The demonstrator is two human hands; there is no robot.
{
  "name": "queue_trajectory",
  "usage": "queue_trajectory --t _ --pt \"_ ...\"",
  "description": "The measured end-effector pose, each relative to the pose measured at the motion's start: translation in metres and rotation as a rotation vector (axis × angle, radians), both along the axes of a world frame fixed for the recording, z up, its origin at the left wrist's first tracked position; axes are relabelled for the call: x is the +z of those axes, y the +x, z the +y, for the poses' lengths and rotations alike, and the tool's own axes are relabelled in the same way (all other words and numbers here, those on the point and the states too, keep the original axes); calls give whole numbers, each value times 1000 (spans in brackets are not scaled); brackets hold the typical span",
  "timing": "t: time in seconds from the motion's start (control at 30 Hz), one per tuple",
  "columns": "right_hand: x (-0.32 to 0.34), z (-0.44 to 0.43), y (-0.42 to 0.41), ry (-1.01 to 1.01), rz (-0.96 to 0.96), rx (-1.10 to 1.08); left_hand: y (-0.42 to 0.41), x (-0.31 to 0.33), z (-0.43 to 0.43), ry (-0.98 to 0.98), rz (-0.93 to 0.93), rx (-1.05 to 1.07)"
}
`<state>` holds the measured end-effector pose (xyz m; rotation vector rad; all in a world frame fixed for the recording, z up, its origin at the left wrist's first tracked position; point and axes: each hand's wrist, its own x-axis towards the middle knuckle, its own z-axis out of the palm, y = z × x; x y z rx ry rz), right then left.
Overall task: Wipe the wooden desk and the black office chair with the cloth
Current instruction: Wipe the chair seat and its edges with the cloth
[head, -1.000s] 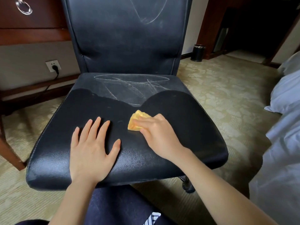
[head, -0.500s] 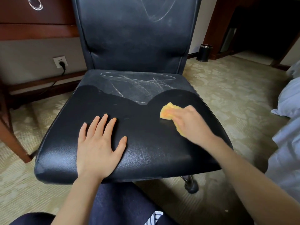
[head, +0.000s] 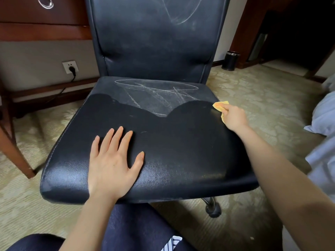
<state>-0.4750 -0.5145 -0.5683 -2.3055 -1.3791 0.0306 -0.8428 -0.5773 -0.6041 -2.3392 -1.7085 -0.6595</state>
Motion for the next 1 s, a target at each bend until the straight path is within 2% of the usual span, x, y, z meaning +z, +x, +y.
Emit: queue_trajectory --t 0.17,0.37,0.47,0.63,0.7,0.87,1.0 --pt "0 -42 -27 -35 -219 39 1 1 0 11 -31 5" --pt "-16 -107 -80 237 -262 271 0 -1 -1 16 -40 0" --pt "-13 -127 -110 270 -268 361 0 -1 -1 12 -45 -6" --pt "-10 -139 -153 255 -309 814 -1 -1 -1 28 -71 -40" --pt "-11 -130 -155 261 -333 911 -1 0 -1 26 -69 -47" --pt "-4 -80 -137 253 -310 897 0 0 -1 12 -65 -54" --pt "8 -21 -118 111 -227 732 0 0 -2 15 -84 -64"
